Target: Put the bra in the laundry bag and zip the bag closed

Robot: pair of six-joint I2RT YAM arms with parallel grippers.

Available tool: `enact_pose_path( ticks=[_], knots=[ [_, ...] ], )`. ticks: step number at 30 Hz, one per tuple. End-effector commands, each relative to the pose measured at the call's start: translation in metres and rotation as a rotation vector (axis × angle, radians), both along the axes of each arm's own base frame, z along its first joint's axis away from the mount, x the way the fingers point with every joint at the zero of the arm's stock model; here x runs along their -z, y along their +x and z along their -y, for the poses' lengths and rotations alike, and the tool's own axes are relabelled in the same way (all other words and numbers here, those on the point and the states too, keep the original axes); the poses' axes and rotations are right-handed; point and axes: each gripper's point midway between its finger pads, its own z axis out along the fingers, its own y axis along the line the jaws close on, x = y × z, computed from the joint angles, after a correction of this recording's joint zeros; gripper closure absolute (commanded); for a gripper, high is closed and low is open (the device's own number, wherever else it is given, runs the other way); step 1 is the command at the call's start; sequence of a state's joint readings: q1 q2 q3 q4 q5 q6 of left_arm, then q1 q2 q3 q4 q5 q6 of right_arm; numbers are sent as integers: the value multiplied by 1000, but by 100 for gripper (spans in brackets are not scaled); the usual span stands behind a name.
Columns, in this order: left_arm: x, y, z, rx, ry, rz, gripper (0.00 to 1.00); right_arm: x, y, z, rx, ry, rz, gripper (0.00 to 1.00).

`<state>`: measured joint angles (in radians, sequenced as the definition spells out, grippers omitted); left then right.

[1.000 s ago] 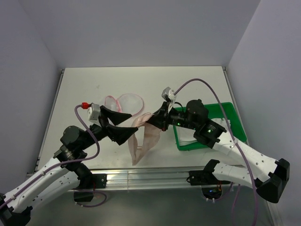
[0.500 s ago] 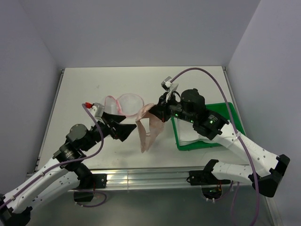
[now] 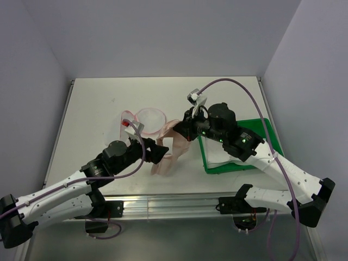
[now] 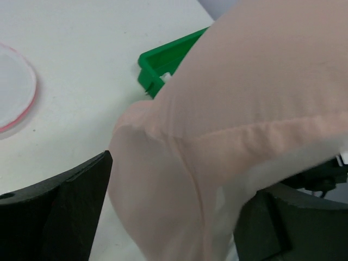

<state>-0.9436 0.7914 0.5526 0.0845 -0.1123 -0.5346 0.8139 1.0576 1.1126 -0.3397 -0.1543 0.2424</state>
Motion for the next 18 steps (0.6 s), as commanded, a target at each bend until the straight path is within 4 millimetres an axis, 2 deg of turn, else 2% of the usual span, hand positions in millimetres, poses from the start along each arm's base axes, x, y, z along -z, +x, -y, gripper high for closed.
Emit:
enact_pose_path(
  ticks=[1,2,4,5,7,8,9,10,11,13,15,17,18],
  knots=[
    [-26,17,-5,-95,-25,69,16,-31,-2,1,8,53,46,100],
    [-27,18,-6,-104,-28,74,27,-33,-4,3,12,58,55,100],
    [-32,20,-7,-113,-42,92,41,-33,-5,5,12,62,62,100],
    [-32,19,-7,-110,-43,93,58,-36,-7,7,11,73,74,100],
    [-35,19,-5,-105,-52,94,77,-37,-8,9,11,81,90,100],
    [-35,18,-5,-102,-56,93,93,-41,-10,13,18,89,110,100],
    [-37,17,-5,-95,-65,94,100,-41,-7,17,41,89,124,100],
    [-42,14,-5,-85,-87,104,100,-38,-7,18,42,92,138,100],
    [-40,11,-3,-67,-91,103,100,-43,-11,23,34,105,174,100],
    [-45,9,-4,-61,-117,110,100,-45,-20,18,-25,156,227,100],
    [-52,10,-6,-73,-143,121,100,-50,-38,15,-112,204,273,100],
    [-65,12,-8,-92,-177,135,100,-45,-55,11,-194,227,294,99],
    [-71,12,-8,-89,-199,139,100,-42,-61,9,-221,234,297,95]
  ],
)
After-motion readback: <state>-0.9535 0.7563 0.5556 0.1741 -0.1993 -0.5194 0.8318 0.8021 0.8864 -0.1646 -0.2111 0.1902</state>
